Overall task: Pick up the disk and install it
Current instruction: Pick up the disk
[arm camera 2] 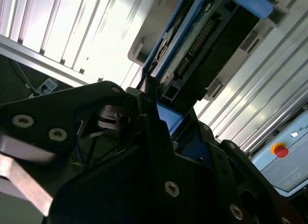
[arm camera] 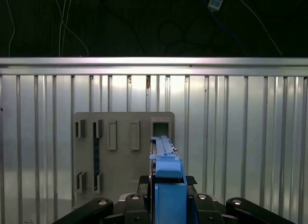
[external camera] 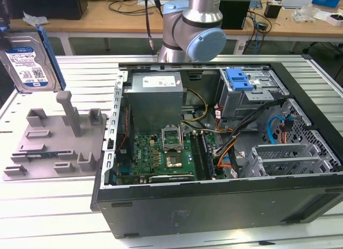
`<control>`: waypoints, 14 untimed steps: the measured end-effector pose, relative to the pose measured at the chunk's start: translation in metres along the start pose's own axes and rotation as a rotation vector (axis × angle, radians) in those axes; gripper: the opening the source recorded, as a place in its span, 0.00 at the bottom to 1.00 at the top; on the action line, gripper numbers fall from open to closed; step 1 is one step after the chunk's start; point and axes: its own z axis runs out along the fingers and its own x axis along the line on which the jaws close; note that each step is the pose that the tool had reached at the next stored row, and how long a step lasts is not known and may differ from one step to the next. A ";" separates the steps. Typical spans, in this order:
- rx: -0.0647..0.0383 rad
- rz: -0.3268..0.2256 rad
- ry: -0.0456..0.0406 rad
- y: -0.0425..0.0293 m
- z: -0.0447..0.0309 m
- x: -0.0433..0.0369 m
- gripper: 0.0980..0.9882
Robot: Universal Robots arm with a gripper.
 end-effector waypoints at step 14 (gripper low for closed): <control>0.000 0.000 -0.0119 -0.0001 -0.0094 0.0005 0.30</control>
